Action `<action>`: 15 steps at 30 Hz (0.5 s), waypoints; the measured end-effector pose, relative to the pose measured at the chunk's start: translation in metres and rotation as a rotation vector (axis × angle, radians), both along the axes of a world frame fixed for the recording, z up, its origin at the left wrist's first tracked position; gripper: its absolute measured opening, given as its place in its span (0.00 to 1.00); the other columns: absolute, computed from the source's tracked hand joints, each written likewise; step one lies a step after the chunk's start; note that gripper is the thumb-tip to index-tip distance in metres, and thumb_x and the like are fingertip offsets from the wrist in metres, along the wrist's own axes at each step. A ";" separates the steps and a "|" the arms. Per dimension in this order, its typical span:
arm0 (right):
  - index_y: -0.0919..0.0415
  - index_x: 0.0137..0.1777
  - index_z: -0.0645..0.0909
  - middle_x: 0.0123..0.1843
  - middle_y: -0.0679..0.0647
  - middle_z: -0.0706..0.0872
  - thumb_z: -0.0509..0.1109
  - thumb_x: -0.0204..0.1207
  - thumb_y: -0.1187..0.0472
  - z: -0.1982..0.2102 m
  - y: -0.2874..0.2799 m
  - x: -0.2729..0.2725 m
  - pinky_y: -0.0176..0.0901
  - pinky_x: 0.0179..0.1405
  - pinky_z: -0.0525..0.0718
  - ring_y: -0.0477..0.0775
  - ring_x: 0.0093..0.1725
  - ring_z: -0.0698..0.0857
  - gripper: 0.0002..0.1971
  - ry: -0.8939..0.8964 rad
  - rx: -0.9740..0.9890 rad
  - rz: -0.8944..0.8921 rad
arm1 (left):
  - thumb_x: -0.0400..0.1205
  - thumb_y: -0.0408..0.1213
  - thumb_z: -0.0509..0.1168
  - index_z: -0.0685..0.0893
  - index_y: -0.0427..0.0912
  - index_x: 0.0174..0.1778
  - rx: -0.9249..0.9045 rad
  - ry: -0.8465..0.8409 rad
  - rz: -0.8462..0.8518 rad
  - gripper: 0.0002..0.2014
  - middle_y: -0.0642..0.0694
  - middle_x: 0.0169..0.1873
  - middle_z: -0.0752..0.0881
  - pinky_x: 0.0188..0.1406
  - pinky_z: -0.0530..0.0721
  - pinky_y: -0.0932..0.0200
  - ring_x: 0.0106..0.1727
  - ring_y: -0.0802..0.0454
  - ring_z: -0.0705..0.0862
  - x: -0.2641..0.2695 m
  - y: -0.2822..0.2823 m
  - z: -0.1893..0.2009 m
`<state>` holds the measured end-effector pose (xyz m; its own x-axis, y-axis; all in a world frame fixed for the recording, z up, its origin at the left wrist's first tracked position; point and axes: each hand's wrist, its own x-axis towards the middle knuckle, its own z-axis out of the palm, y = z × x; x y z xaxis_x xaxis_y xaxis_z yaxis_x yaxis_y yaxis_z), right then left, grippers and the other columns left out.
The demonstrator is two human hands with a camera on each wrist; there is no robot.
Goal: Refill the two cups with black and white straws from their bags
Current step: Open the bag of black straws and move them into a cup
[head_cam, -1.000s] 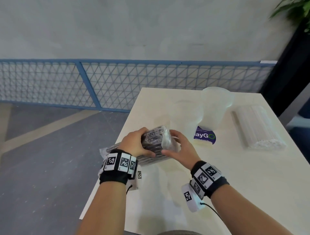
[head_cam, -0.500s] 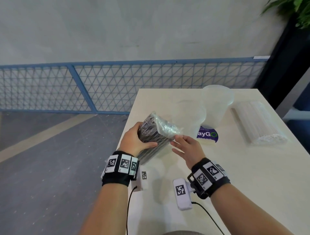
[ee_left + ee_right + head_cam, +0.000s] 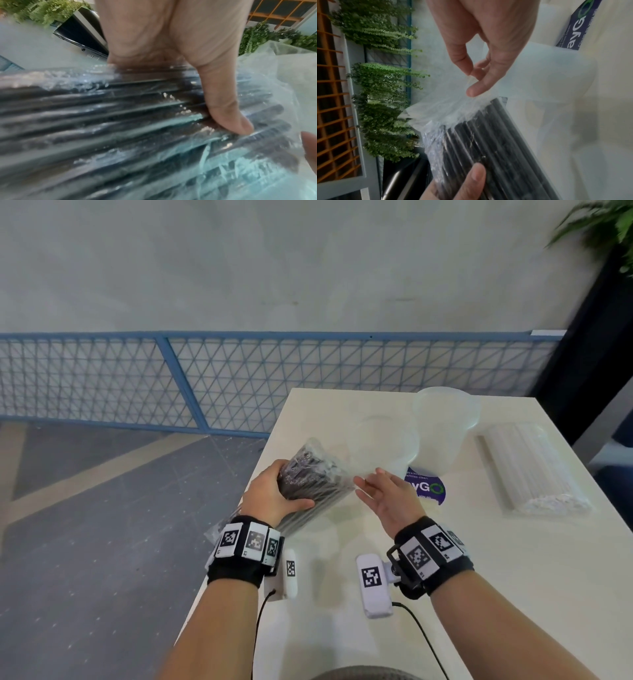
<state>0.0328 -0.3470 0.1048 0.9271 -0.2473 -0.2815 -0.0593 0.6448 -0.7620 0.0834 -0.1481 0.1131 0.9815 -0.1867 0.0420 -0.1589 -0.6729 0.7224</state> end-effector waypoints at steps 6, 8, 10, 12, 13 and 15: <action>0.51 0.58 0.71 0.57 0.54 0.73 0.75 0.71 0.67 0.000 0.003 -0.006 0.39 0.44 0.84 0.51 0.45 0.84 0.21 -0.108 -0.460 -0.035 | 0.58 0.45 0.83 0.77 0.48 0.58 -0.001 -0.009 0.005 0.34 0.56 0.45 0.82 0.51 0.78 0.60 0.49 0.54 0.81 0.000 -0.004 0.003; 0.45 0.63 0.72 0.58 0.45 0.69 0.79 0.66 0.61 0.004 0.005 -0.007 0.32 0.44 0.84 0.43 0.39 0.82 0.28 -0.148 -0.857 -0.039 | 0.58 0.44 0.83 0.77 0.48 0.59 0.000 -0.009 -0.012 0.34 0.57 0.45 0.81 0.49 0.76 0.62 0.48 0.56 0.80 -0.001 -0.006 0.005; 0.47 0.57 0.78 0.57 0.43 0.69 0.78 0.68 0.60 0.011 0.005 -0.005 0.28 0.42 0.82 0.42 0.36 0.81 0.19 -0.213 -1.013 -0.068 | 0.59 0.43 0.83 0.77 0.47 0.60 -0.005 -0.005 -0.034 0.34 0.57 0.44 0.81 0.48 0.73 0.64 0.47 0.57 0.79 -0.003 -0.007 0.008; 0.50 0.43 0.81 0.51 0.44 0.74 0.73 0.73 0.62 0.023 0.001 0.002 0.24 0.39 0.78 0.48 0.36 0.82 0.05 -0.244 -1.029 -0.109 | 0.59 0.42 0.83 0.77 0.47 0.60 0.004 -0.001 -0.052 0.34 0.57 0.44 0.80 0.47 0.72 0.67 0.47 0.58 0.78 -0.004 -0.008 0.010; 0.52 0.39 0.80 0.48 0.44 0.75 0.71 0.74 0.63 0.028 -0.003 0.009 0.22 0.38 0.78 0.51 0.37 0.84 0.06 -0.249 -1.021 -0.139 | 0.59 0.42 0.83 0.77 0.47 0.60 0.006 0.004 -0.063 0.34 0.58 0.44 0.81 0.46 0.73 0.69 0.47 0.58 0.78 -0.004 -0.007 0.010; 0.57 0.38 0.79 0.46 0.45 0.74 0.70 0.75 0.67 0.036 -0.011 0.020 0.21 0.38 0.78 0.56 0.39 0.88 0.07 -0.260 -0.977 -0.178 | 0.58 0.40 0.83 0.78 0.50 0.57 -0.008 0.021 -0.100 0.32 0.60 0.42 0.82 0.39 0.74 0.78 0.47 0.58 0.81 -0.004 -0.005 0.009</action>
